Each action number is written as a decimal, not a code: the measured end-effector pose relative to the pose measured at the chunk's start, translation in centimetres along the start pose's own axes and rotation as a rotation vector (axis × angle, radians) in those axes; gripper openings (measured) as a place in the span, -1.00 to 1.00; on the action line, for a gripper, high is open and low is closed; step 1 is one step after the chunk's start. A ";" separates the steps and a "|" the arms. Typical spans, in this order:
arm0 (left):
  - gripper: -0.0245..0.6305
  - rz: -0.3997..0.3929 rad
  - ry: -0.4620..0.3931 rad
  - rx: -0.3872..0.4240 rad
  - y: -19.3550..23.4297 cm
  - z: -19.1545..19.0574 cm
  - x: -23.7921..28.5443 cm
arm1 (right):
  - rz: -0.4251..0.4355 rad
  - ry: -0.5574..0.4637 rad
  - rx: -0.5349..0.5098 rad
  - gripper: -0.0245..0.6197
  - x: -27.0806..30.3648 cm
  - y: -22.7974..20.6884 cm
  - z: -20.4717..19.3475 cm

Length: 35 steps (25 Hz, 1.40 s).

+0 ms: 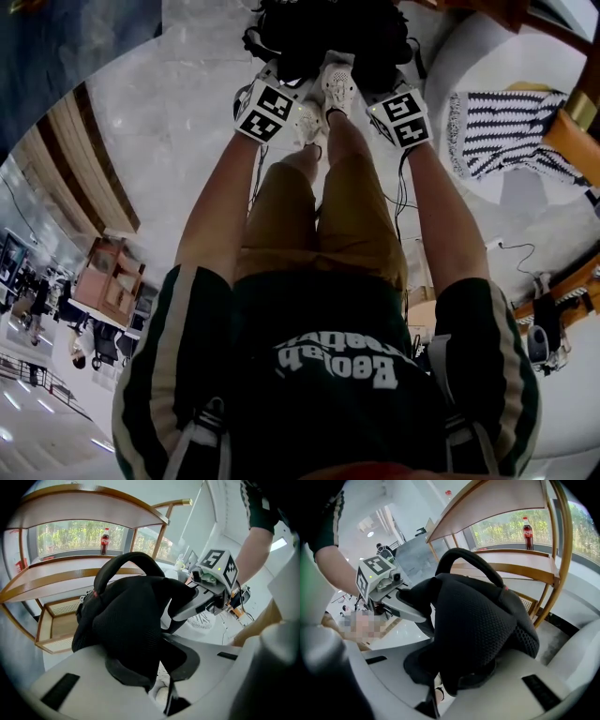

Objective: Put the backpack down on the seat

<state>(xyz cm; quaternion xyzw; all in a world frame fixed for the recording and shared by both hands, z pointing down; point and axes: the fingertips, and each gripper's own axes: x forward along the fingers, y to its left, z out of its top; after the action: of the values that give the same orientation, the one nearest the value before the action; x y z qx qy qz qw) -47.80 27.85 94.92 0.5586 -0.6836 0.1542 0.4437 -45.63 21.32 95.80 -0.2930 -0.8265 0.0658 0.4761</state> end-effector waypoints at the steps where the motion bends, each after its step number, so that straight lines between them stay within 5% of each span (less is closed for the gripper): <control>1: -0.68 -0.003 -0.004 -0.005 -0.3 0.2 -0.5 | 0.006 -0.006 0.001 -0.71 -0.4 0.6 0.5; 19: -0.68 0.022 -0.121 0.013 -4.6 10.2 -12.3 | 0.048 -0.254 0.098 -0.71 -13.1 8.4 13.0; 35: -0.68 0.144 -0.313 0.131 -12.7 26.9 -31.7 | 0.047 -0.472 -0.094 -0.71 -34.1 17.6 27.5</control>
<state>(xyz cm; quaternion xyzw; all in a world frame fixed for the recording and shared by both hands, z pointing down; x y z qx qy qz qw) -48.64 24.58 51.60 0.5531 -0.7710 0.1410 0.2825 -48.16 21.74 48.66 -0.3103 -0.9101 0.1049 0.2537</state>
